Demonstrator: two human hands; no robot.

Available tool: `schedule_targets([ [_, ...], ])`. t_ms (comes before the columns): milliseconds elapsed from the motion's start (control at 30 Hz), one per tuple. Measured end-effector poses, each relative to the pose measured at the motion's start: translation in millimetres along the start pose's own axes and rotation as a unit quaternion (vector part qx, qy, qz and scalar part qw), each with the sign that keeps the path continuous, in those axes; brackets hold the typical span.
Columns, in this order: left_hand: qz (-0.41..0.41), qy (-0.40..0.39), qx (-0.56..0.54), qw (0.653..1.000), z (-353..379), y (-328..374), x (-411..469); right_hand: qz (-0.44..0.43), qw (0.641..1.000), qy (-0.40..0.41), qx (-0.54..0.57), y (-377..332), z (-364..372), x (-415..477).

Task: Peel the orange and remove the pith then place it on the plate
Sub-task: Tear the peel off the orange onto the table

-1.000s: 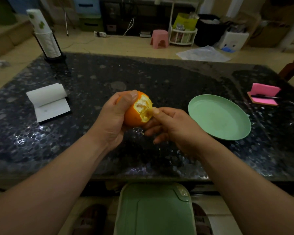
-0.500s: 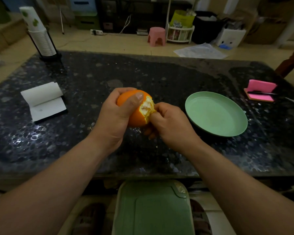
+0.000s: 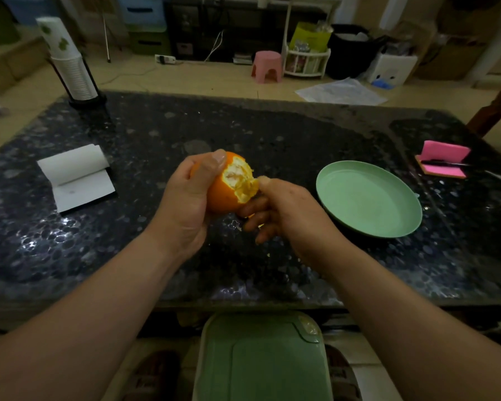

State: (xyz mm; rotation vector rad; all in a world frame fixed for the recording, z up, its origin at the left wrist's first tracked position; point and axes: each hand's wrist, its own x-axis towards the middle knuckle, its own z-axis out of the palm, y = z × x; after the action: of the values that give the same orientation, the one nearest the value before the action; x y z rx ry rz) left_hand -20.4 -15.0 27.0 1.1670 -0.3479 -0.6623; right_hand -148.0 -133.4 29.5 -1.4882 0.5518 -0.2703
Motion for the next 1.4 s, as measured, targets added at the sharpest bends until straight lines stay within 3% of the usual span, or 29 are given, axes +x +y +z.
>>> schedule_targets([
  [100,-0.001,-0.007,0.012,1.0,-1.1,-0.6,-1.2,-0.009,0.999,0.005,-0.042,1.9,0.0,-1.2],
  [567,0.043,-0.046,0.128,0.99,-2.7,-2.6,-5.0,0.033,0.998,-0.037,-0.036,-7.9,-7.3,-5.2],
  [667,-0.011,-0.06,0.157,0.986,1.8,4.7,-3.7,-0.013,0.984,0.02,-0.174,-9.5,-11.0,-7.5],
  [767,-0.069,-0.062,0.159,0.983,2.0,5.8,-1.6,-0.09,0.918,0.093,-0.374,-4.8,-13.4,-9.7],
  [833,-0.089,-0.038,0.151,0.984,1.4,4.5,-2.1,-0.109,0.902,0.094,-0.408,-3.6,-10.8,-12.6],
  [933,-0.109,-0.002,0.134,0.985,0.9,0.1,-3.3,-0.121,0.899,0.077,-0.415,-3.2,-4.8,-15.1],
  [1167,-0.033,-0.03,0.143,0.989,4.7,-8.4,-5.7,-0.102,0.906,0.07,-0.405,-7.0,-9.6,-12.6],
  [1400,-0.026,-0.035,0.123,0.991,1.8,-6.0,-6.3,-0.097,0.931,0.064,-0.346,-4.0,-11.4,-10.4],
])
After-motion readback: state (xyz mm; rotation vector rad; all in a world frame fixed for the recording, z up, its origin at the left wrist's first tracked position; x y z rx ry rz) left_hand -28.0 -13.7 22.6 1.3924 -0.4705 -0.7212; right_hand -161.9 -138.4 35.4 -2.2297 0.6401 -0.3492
